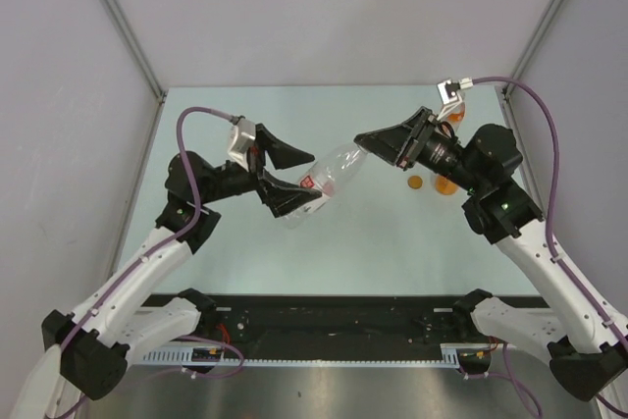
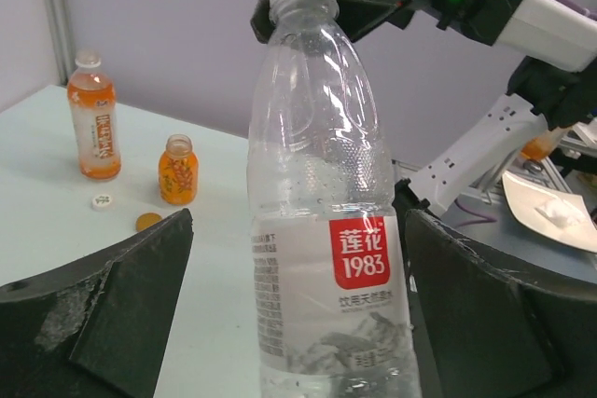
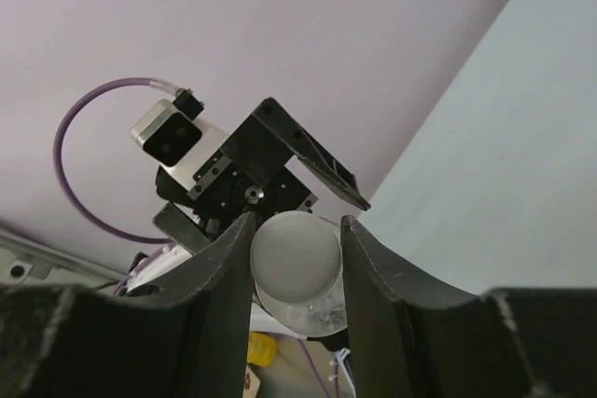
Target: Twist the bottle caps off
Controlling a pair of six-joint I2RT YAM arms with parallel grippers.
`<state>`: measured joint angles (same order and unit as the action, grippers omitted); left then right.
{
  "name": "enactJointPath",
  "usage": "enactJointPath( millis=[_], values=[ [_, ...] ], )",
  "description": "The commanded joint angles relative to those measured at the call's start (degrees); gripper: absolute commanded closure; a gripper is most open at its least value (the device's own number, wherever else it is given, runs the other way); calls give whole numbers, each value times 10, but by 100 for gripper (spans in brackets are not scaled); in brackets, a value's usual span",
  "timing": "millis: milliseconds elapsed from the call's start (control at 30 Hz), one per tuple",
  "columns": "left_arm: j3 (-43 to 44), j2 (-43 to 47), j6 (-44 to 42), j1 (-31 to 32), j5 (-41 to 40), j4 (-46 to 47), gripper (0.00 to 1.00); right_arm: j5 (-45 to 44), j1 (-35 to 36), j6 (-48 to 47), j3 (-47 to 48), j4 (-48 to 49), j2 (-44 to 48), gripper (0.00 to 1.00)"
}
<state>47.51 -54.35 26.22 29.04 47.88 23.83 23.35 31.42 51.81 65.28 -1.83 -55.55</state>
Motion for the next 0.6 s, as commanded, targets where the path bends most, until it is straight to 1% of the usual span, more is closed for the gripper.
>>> enactJointPath(
  millis=[0, 67, 167, 300, 567],
  values=[
    [38, -1, -33, 17, 54, 4, 0, 98, -13, 40, 10, 69, -9, 100],
    [44, -4, -45, 31, 66, -14, 0, 105, -13, 44, 10, 78, -11, 100],
    [54, -8, -63, 47, 64, -41, 0, 96, -13, 31, 10, 79, -10, 100],
    [75, -15, -57, 47, 63, -51, 0, 73, -11, 5, 10, 56, -5, 100],
    [90, -46, -60, 67, 78, -79, 0, 49, 14, -26, 10, 61, -3, 100]
  ],
)
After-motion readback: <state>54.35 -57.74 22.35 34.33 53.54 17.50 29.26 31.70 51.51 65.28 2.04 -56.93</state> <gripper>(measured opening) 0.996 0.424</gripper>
